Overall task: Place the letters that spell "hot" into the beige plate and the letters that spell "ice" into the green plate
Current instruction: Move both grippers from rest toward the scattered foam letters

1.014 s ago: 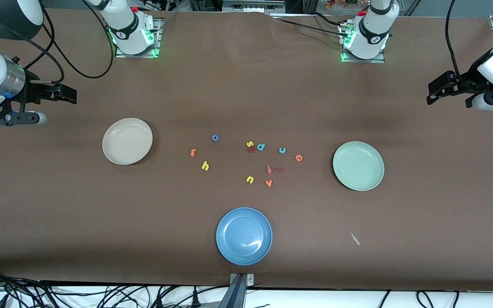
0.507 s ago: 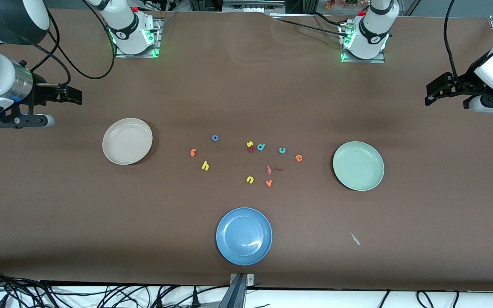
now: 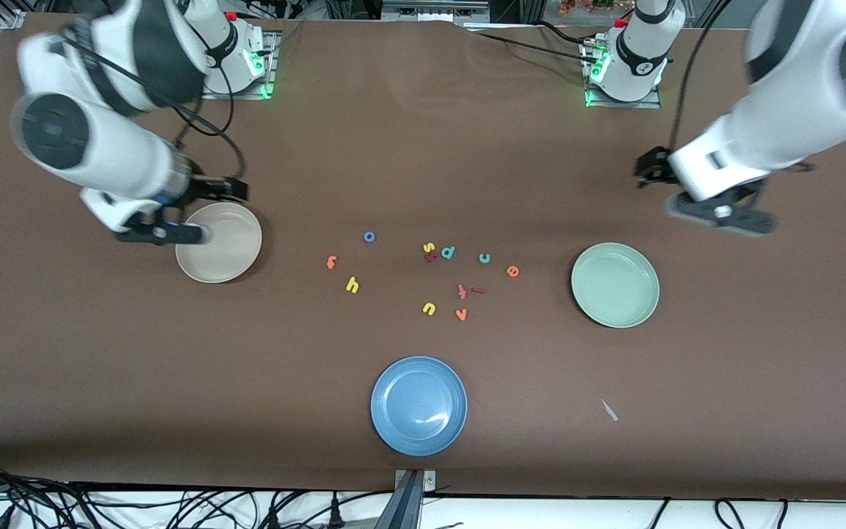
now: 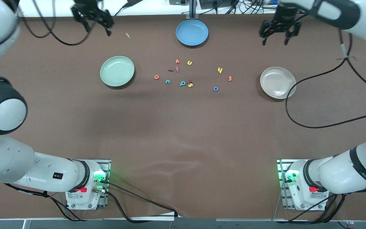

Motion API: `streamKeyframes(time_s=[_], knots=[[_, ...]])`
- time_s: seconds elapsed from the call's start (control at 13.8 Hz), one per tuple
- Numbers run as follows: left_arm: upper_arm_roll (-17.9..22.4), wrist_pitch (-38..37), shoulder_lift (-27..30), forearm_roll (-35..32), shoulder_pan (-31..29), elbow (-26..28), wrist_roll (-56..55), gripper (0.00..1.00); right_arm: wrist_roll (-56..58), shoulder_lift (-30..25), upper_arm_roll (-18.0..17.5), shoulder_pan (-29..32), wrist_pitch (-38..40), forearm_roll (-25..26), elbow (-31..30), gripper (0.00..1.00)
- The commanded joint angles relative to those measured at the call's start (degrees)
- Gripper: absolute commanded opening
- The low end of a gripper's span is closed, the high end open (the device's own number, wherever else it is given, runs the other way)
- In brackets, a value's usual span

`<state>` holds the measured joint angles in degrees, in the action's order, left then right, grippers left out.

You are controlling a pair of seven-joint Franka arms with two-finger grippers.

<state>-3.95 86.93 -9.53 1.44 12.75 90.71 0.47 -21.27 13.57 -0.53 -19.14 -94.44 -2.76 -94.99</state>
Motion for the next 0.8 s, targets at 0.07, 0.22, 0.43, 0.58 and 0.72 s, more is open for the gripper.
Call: streamKeyframes(time_s=[0.07,0.22,0.43,0.58,0.72], knots=[[0.4,6.2,-8.6,1.2,5.6,-1.6,0.3,1.0,-5.8,6.5,0.3,-3.2,-9.2,-0.8,-0.4,1.0],[0.4,10.4,-12.1,3.9,6.9,-1.5,0.5,1.0,-9.2,8.6,0.3,-4.0,-16.3,-2.2,-3.0,1.0],[0.0,17.5,-16.0,5.1,7.7,-1.2,1.3,1.0,-14.1,11.7,0.3,-4.8,-26.6,-3.7,-7.0,1.0],[-0.1,20.2,-18.5,5.1,8.9,-0.9,0.6,1.0,-15.1,13.8,-0.3,-5.1,-32.3,-3.7,-9.6,1.0],[-0.2,23.8,-20.6,5.2,9.6,-0.7,-0.1,0.99,-19.0,15.4,-2.2,-5.1,-38.3,-3.7,-11.8,1.0]])
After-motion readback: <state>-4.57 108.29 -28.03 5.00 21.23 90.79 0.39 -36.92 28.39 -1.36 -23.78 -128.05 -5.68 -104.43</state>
